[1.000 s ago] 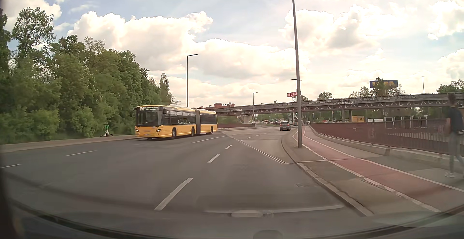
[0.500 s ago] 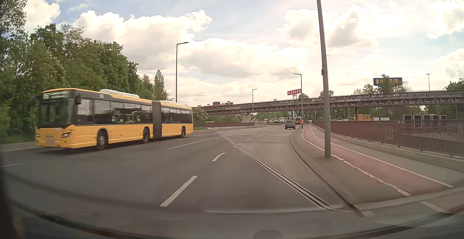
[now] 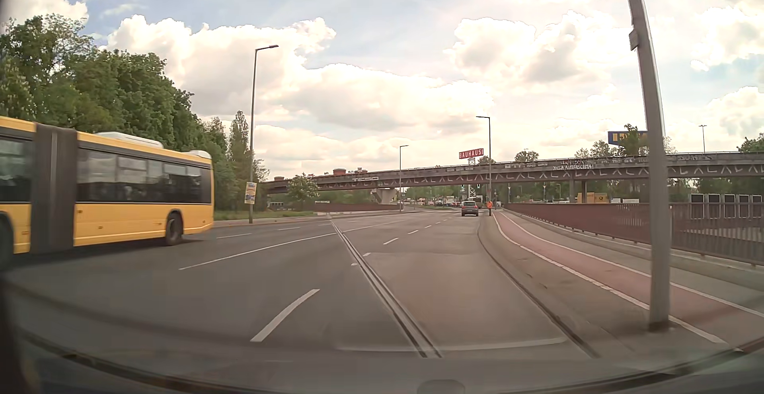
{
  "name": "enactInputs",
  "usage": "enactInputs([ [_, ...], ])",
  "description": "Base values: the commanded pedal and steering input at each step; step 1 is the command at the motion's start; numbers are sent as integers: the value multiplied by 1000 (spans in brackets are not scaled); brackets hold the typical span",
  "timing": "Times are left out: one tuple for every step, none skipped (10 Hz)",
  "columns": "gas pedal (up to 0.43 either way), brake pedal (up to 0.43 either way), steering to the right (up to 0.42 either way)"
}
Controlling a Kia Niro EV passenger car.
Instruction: Follow the waypoints while adhering to traffic rules and regulations
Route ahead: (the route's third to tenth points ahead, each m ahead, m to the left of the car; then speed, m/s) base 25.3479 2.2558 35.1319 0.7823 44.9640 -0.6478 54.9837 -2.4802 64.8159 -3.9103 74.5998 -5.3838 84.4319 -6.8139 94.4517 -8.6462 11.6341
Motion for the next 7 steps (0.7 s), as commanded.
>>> enactInputs([
  [138, 18, 46],
  [138, 18, 45],
  [138, 18, 43],
  [138, 18, 43],
  [138, 18, 41],
  [138, 18, 34],
  [138, 18, 24],
])
